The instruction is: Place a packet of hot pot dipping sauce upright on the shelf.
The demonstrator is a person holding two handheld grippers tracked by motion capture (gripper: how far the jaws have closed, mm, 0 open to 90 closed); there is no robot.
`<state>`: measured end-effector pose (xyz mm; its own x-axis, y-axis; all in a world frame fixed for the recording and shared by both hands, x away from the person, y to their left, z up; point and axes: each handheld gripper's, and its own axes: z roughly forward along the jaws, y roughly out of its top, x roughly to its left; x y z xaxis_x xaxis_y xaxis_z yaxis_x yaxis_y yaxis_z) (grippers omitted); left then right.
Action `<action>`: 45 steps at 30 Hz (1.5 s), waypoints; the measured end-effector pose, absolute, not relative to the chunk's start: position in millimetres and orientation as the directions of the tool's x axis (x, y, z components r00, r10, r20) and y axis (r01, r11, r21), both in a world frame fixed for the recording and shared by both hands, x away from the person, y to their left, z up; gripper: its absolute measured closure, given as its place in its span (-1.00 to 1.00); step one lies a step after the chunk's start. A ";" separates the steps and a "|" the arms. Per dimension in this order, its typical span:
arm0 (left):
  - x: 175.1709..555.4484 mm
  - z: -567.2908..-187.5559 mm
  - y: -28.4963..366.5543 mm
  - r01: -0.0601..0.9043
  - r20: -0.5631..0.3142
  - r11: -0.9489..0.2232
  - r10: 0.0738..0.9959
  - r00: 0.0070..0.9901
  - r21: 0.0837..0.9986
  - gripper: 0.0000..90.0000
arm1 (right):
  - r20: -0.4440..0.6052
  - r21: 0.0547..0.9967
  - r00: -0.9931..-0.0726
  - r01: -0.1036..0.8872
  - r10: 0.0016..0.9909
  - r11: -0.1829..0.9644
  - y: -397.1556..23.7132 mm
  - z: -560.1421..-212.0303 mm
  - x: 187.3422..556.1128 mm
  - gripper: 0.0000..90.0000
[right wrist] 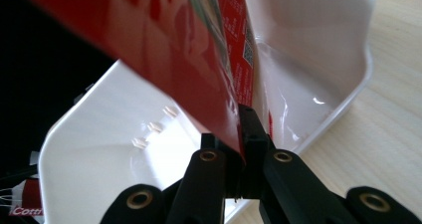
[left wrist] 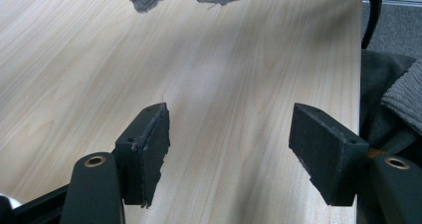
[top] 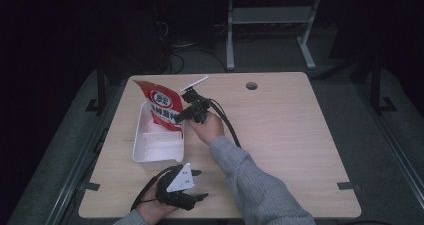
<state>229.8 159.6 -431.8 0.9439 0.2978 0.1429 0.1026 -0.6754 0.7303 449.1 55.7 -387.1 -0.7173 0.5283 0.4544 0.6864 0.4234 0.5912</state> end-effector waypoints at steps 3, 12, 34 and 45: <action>229.7 -431.9 159.1 0.101 0.144 -0.677 0.296 0.944 0.729 -0.30 | 0.483 0.577 -0.694 0.711 0.533 0.403 57.3 -388.1 447.5 0.99; 229.2 -431.8 159.3 0.100 0.146 -0.677 0.296 0.944 0.729 -0.30 | 0.464 0.596 -0.707 0.695 0.534 0.402 61.1 -387.8 443.6 0.84; 232.0 -433.6 159.2 0.111 0.141 -0.681 0.303 0.943 0.723 -0.34 | 0.392 0.656 -0.760 0.626 0.519 0.421 3.1 -376.5 430.1 0.17; 234.8 -434.8 159.5 0.126 0.130 -0.681 0.312 0.941 0.721 -0.37 | 0.406 0.669 -0.749 0.634 0.524 0.388 -40.9 -376.7 417.6 0.12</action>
